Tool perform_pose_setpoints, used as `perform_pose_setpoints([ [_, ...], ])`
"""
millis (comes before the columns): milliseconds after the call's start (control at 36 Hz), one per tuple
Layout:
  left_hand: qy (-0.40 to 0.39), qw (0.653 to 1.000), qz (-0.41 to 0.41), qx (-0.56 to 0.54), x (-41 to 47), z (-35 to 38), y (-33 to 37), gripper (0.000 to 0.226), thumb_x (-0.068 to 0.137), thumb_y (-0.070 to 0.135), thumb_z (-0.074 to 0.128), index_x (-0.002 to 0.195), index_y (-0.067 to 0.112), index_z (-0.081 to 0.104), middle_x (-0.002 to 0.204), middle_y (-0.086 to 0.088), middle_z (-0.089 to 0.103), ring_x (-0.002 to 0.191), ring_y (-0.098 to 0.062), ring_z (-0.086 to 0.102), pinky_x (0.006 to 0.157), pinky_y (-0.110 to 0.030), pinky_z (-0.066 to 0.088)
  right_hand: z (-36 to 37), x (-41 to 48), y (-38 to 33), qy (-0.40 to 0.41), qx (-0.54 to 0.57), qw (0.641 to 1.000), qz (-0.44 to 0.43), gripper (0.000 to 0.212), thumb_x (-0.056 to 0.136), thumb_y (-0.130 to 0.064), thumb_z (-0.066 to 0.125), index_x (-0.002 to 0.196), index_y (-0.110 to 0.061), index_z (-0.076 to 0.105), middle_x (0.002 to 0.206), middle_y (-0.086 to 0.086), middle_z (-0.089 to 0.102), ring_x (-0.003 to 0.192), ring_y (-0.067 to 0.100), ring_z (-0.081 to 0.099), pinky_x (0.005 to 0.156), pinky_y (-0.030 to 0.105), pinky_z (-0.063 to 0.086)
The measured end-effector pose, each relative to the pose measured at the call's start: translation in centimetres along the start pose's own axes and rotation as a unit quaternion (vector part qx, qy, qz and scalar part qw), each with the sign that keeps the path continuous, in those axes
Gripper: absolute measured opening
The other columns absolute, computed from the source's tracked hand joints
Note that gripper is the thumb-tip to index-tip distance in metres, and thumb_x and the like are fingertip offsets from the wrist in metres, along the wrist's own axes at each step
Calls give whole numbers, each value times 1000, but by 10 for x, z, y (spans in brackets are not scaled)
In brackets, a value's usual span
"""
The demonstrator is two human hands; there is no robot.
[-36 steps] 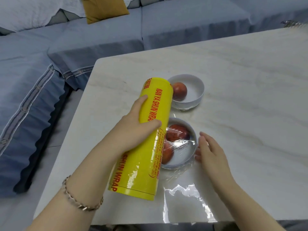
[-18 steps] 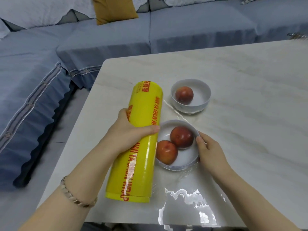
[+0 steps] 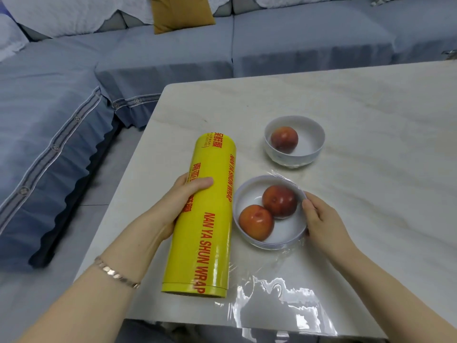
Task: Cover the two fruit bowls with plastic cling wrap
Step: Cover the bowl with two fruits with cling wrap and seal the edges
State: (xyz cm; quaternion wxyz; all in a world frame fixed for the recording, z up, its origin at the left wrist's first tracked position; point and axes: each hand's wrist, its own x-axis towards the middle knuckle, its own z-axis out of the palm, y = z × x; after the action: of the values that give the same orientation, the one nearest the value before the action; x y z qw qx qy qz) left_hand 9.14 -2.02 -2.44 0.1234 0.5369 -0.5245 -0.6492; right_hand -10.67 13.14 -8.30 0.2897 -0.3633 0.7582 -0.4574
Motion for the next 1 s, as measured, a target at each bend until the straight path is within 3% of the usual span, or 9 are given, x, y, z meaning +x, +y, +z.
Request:
perform_pose_setpoints([
  [167, 97, 989, 41, 102, 1, 9, -11, 87, 66, 41, 80, 136, 31, 29, 113, 0, 60, 90, -22, 65, 76, -39, 55, -6, 2, -5, 0, 1, 1000, -5, 29, 98, -13, 37, 103, -33, 58, 102, -8, 64, 95, 12, 57, 84, 29, 43],
  [278, 140, 972, 52, 182, 0, 11, -19, 112, 58, 56, 72, 145, 41, 3, 130, 1, 51, 105, -26, 58, 91, -45, 50, -20, 3, -1, -2, -9, 1000, 3, 28, 98, -15, 38, 104, -31, 60, 101, -8, 65, 94, 14, 57, 88, 33, 46],
  [444, 158, 943, 31, 293, -1, 22, -22, 113, 53, 68, 61, 133, 59, -19, 125, -7, 50, 98, -30, 58, 88, -45, 50, -40, 7, -1, -7, -14, 1000, 19, 30, 98, -16, 39, 100, -37, 60, 96, -21, 62, 97, 14, 58, 95, 42, 47],
  [528, 145, 936, 22, 319, 3, 24, -20, 110, 61, 68, 64, 131, 62, -20, 121, -9, 51, 97, -31, 58, 88, -45, 50, -45, 8, -1, -24, -27, 999, 36, 32, 98, -16, 38, 99, -40, 58, 101, -13, 65, 102, 18, 60, 97, 46, 46],
  [611, 144, 933, 32, 329, 5, 24, -20, 110, 64, 68, 67, 137, 57, -14, 123, -10, 51, 100, -31, 58, 89, -44, 50, -45, 13, -6, -40, -40, 995, 78, 28, 97, -15, 38, 100, -32, 60, 113, 4, 66, 104, 25, 60, 95, 43, 46],
  [667, 154, 924, 34, 347, 5, 25, -17, 112, 62, 71, 66, 141, 49, -9, 126, -13, 46, 104, -33, 56, 91, -44, 49, -42, 21, -14, -25, -120, 990, 70, 28, 94, -12, 42, 113, -20, 61, 122, 12, 62, 111, 27, 55, 93, 30, 40],
  [806, 195, 885, 45, 420, 18, 37, 0, 94, 77, 58, 60, 143, 15, 9, 131, -18, 36, 115, -39, 46, 89, -42, 42, -6, 41, -62, 0, -217, 966, -139, 38, 87, -10, 53, 125, -9, 54, 131, 9, 52, 124, 21, 43, 92, 9, 21],
  [889, 206, 885, 42, 417, 31, 44, 12, 88, 80, 48, 60, 138, 3, 12, 132, -19, 37, 118, -40, 43, 88, -41, 40, 27, 63, -85, -100, -245, 945, -192, 47, 93, -18, 48, 137, -9, 39, 142, 8, 43, 132, 20, 38, 103, 18, 22],
  [1000, 227, 884, 59, 405, 39, 48, 11, 81, 84, 52, 52, 135, 0, 17, 130, -19, 40, 115, -41, 45, 86, -41, 40, 55, 99, -88, -240, -301, 920, -75, 65, 91, -36, 48, 145, -13, 20, 142, 11, 44, 130, 26, 42, 100, 30, 33],
])
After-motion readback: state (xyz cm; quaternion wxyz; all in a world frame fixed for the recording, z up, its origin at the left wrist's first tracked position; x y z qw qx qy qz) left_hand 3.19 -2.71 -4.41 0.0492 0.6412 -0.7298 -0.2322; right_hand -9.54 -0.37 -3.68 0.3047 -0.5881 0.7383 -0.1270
